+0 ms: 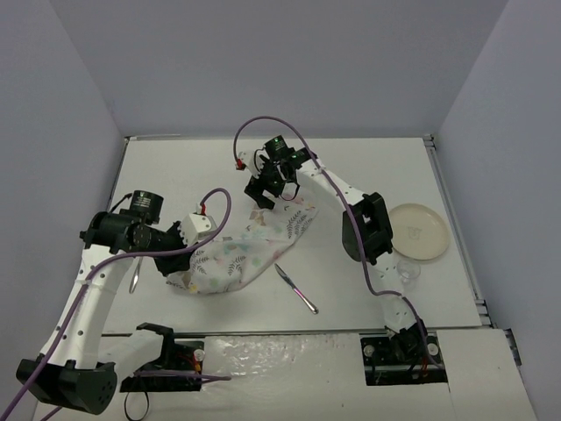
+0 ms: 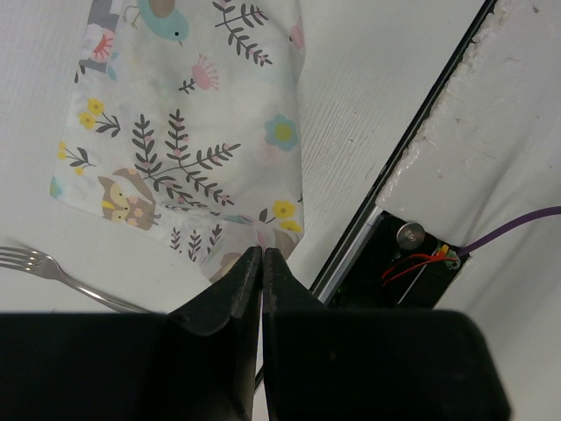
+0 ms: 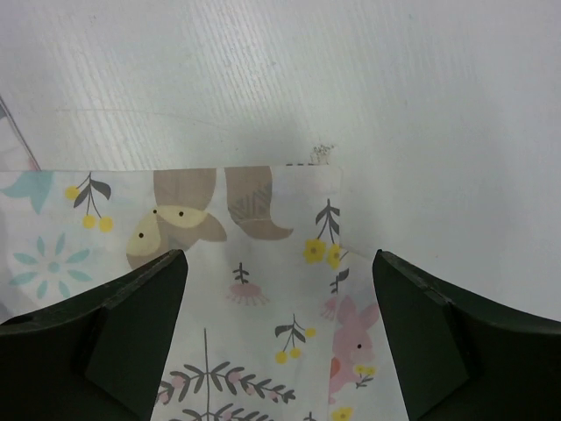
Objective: Set the dinner table for one person
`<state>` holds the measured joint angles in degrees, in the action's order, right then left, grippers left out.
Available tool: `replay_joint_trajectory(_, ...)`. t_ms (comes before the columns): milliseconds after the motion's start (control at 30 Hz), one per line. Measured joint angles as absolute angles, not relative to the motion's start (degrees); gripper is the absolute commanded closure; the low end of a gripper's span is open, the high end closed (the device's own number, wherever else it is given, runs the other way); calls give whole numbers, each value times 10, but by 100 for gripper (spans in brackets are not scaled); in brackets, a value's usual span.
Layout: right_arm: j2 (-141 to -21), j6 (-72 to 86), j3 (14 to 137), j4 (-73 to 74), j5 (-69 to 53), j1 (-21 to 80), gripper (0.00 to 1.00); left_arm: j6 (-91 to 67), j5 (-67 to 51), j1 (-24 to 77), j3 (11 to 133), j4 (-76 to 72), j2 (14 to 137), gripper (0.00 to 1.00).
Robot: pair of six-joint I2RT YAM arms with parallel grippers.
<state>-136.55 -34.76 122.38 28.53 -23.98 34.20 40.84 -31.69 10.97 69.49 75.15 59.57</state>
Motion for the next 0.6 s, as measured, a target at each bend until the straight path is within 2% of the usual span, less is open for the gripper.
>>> replay_joint_trajectory(267,-1426,-344,1257,309,-297,336,17,406,-317,110,695,749,601,100)
replay_joint_trajectory(600,-1486,-331,1328,308,-361,294,41,401,-315,110,695,749,603,100)
